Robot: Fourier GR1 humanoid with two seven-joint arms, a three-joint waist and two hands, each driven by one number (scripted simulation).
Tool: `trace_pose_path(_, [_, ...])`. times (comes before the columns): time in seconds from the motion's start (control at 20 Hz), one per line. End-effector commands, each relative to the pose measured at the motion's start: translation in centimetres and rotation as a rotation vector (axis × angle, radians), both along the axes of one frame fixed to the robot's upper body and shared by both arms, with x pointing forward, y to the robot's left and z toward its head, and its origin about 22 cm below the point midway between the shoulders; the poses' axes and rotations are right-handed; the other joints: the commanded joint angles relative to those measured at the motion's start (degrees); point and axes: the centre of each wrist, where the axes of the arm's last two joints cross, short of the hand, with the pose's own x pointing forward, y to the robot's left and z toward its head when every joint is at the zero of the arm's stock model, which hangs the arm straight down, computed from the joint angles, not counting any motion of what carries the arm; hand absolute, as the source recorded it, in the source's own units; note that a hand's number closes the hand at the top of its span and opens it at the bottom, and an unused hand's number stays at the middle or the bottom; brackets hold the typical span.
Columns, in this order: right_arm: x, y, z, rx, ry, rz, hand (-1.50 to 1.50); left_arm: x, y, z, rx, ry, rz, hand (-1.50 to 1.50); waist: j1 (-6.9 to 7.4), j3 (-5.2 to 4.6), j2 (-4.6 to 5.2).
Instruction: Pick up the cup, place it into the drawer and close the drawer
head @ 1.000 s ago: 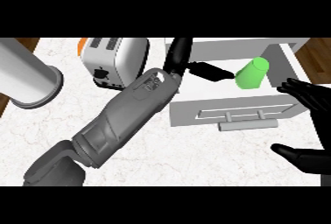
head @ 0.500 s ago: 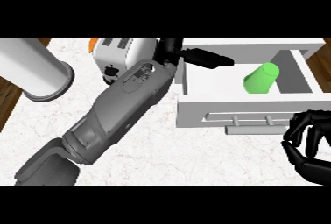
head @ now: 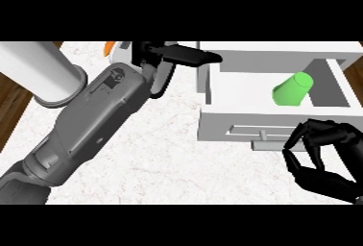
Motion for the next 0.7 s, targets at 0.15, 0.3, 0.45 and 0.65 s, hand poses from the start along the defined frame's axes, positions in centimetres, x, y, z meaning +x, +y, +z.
trace_pose_path(0.15, [0.9, 3.2, -2.2, -0.151, -0.03, -0.034, 1.5, -2.3, 7.1, -2.7, -0.046, 0.019, 0.05, -1.5, 0.42, -0.02, 0.09])
trace_pose_path(0.3, [2.4, 4.0, -4.3, -0.298, -0.044, 0.004, 1.5, -2.1, 8.9, -1.9, -0.059, 0.018, 0.038, -1.5, 0.39, 0.01, 0.38])
trace_pose_path(0.45, [4.1, 4.1, -4.8, -0.483, -0.027, -0.027, 1.5, -3.6, 10.2, -3.1, -0.053, 0.033, 0.029, -1.5, 1.84, -0.01, 0.31])
trace_pose_path(0.65, [6.3, 4.9, -8.0, -0.603, -0.048, 0.0, 1.5, -4.0, 12.6, -2.4, -0.065, 0.034, 0.042, -1.5, 0.98, 0.06, 0.49])
